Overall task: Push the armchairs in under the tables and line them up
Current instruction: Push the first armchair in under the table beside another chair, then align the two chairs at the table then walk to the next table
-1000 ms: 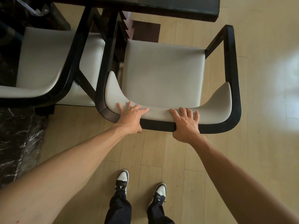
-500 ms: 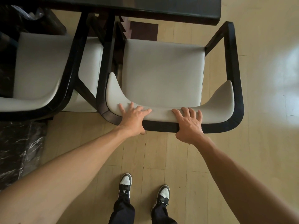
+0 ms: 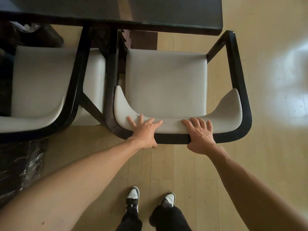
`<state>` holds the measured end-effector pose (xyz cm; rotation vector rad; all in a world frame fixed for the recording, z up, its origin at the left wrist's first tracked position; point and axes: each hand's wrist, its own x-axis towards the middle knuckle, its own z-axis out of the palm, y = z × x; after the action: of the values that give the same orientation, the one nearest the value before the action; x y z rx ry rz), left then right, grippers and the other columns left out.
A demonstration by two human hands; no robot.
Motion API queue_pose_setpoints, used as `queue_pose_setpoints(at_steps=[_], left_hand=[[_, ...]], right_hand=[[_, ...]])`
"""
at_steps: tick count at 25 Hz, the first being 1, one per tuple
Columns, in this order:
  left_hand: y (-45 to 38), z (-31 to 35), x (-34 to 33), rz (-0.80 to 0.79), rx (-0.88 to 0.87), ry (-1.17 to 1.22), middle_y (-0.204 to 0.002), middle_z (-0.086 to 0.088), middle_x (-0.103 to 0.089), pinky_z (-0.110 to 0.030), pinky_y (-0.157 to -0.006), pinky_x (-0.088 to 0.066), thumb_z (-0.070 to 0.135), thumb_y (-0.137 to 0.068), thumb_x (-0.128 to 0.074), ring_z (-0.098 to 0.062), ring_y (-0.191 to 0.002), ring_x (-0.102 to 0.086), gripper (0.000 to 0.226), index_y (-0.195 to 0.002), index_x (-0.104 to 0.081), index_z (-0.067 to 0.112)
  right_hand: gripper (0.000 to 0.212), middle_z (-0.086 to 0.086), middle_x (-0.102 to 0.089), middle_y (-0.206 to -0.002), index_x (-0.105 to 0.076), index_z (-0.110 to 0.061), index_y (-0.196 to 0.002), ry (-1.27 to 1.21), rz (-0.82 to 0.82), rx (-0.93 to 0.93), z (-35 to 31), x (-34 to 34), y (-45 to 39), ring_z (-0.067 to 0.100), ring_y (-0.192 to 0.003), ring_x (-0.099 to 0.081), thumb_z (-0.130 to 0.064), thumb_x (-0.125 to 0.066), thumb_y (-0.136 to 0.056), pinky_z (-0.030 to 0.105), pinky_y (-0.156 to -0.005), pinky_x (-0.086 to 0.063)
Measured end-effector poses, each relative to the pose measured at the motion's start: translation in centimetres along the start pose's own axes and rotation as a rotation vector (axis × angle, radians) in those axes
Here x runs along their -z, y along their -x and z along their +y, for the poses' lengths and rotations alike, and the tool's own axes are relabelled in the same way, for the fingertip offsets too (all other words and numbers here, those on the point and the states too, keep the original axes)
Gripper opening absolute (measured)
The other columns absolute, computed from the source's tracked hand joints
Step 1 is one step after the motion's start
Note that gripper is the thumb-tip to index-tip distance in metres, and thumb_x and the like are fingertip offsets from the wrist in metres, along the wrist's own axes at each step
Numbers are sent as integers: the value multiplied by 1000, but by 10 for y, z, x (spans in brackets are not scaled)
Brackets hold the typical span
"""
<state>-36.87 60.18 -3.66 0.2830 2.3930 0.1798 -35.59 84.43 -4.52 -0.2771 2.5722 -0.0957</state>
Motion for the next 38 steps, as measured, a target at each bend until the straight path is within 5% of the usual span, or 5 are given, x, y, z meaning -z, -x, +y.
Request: queue_pose_setpoints(at_steps=[13,18,22,26,38], left_hand=[[3,-2,11,-78,-52,33,-163,2,-21,-79,-104,11,51,-69,-82,-43,-150,-2,111,-155,-13,42],[10,-50,73,-83,-55,390,-142,-4,-56,-34,-105,-38,31,-87,-71,-25,-128,-51,63,-146,-49,25],[27,-108,114,-53,74,574,-126,-4,-64,-35,-98,-47,27,-90,-67,-20,-114,-60,55,-142,-54,20],[38,-163,140,39,167,706,-122,-3,-68,-32,-94,-49,31,-93,-66,-18,-110,-64,48,-139,-56,21],[9,-315,193,226,317,932,-135,-7,-62,-29,-96,-44,33,-92,-66,-23,-118,-60,51,-139,-56,17]], right_hand=[[107,4,-19,-158,-9,-34,-154,53,-202,-36,-3,20,-3,33,-148,-9,-31,-76,-72,60,-122,-2],[126,6,-22,-157,-2,-29,-158,144,-458,-28,-13,52,-22,32,-143,-21,-51,-86,-66,54,-117,-21],[87,6,-35,-158,-24,-27,-159,20,-611,-43,-46,89,-53,28,-142,-37,-42,-72,-88,45,-114,-32],[51,6,-44,-155,-46,-21,-148,-254,-476,-16,-101,121,-104,25,-136,-46,-35,-59,-100,39,-114,-35],[33,7,-66,-127,-66,-10,-126,-624,-202,-141,-263,177,-204,24,-116,-61,-28,-59,-100,37,-102,-48]])
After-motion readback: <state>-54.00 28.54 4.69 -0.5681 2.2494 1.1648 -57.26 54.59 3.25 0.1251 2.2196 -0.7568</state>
